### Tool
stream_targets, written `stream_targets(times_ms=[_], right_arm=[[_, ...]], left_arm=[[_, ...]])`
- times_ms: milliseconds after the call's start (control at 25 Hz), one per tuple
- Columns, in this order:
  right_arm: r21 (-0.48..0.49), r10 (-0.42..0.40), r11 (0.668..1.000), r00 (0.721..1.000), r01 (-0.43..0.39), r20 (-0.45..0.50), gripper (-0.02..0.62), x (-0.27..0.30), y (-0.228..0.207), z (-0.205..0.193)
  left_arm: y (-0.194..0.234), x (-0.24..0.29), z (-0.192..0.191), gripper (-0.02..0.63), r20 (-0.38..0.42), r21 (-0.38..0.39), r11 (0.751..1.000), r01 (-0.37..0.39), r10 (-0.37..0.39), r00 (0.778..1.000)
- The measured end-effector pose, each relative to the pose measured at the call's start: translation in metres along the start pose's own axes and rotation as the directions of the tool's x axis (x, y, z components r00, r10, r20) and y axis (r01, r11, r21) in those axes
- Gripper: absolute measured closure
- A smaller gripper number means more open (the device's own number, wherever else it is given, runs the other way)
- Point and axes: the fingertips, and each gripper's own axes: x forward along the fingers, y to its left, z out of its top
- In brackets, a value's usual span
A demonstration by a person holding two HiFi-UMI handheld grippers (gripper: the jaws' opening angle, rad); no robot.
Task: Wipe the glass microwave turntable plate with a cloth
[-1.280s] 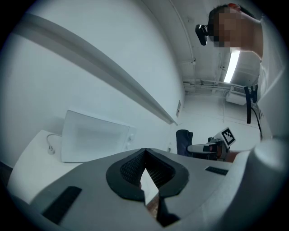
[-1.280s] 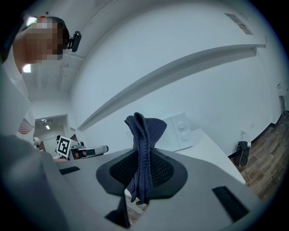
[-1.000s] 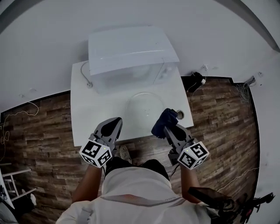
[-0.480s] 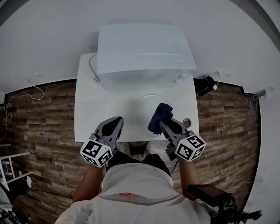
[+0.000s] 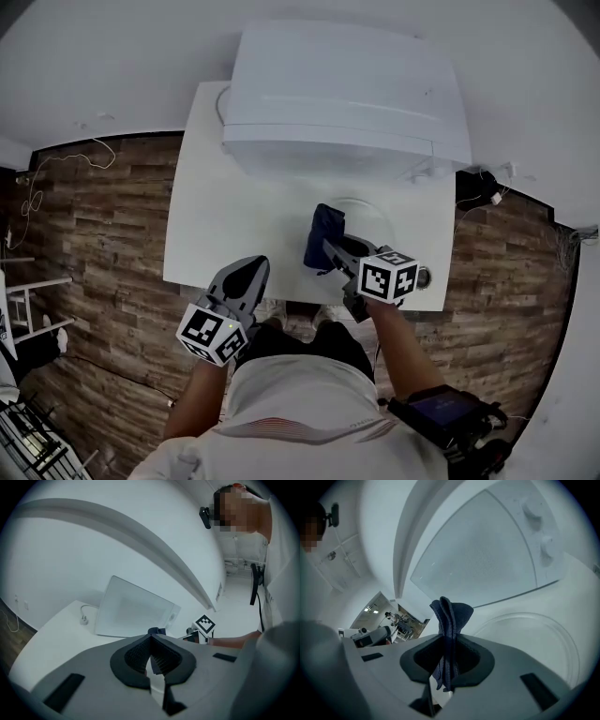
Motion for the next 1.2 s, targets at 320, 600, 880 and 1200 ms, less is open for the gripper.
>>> stream_targets(times_ms=[320, 600, 880, 1200], right_arm=[[0.084, 0.017, 0.996, 0.988, -0.004, -0.155, 0.532, 0.048, -0.034, -0.024], [0.114, -0.049, 0.991, 0.983, 0.07, -0.175, 0.532, 0.036, -0.062, -0.019], [0.161, -0.129, 0.975, 0.981, 0.152, -0.147, 0.532, -0.002, -0.103, -0.012], [0.176, -0.222, 0.953, 0.964, 0.246, -0.148, 0.532, -0.05, -0.141, -0.013]], left_arm=[[0.004, 0.015, -0.023, 0.597, -0.036, -0.033, 0.999, -0.036, 0.035, 0.999], [0.002, 0.015, -0.027, 0.597, -0.034, -0.063, 0.997, -0.04, 0.038, 0.999], [-0.001, 0.027, -0.027, 0.596, -0.054, -0.061, 0.998, -0.014, 0.011, 0.998], [-0.013, 0.048, -0.024, 0.596, -0.065, -0.054, 0.998, 0.037, -0.041, 0.997]])
